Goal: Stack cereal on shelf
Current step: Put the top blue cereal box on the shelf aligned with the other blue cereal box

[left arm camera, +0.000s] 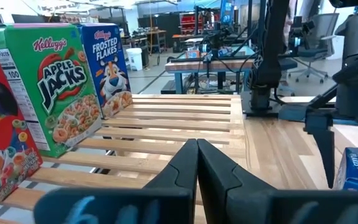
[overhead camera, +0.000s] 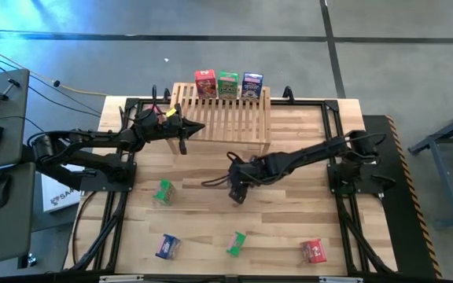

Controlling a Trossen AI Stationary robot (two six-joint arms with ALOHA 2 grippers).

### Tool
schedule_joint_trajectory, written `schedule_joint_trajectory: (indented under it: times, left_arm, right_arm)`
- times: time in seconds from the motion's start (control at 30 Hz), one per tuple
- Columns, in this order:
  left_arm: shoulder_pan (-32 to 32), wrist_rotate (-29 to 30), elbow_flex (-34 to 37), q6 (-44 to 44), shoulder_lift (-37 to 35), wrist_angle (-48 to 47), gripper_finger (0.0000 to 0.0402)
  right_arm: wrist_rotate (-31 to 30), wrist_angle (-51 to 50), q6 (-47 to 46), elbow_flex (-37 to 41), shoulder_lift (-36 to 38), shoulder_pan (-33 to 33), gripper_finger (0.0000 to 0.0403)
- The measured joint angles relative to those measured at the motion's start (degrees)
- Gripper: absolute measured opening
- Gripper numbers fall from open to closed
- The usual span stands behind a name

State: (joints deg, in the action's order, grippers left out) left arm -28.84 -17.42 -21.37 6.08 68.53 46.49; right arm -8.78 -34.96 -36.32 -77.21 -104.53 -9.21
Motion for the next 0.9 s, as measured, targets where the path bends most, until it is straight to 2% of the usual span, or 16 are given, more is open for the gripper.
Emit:
schedule_joint_trajectory:
  times: [0.2,0.43,0.53,0.7,0.9]
  left_arm:
    - [0.0,0.0,0.0,0.1,0.0,-0.1,0.0]
    - [0.0,0.0,0.0,0.1,0.0,-0.1,0.0]
    - [0.0,0.0,0.0,0.1,0.0,-0.1,0.0]
    - [0.0,0.0,0.0,0.1,0.0,-0.1,0.0]
    - [0.0,0.0,0.0,0.1,0.0,-0.1,0.0]
  right_arm:
    - [3.6,0.4,4.3,0.0,0.0,0.3,0.0183]
    - [9.3,0.4,11.1,-2.6,0.1,0.5,0.0147]
    - [10.5,-4.4,16.6,-8.6,0.2,0.9,0.0143]
    - [9.9,-16.7,27.8,-23.2,0.3,3.2,0.0143]
    - [6.9,-30.9,42.8,-37.8,0.5,10.6,0.0143]
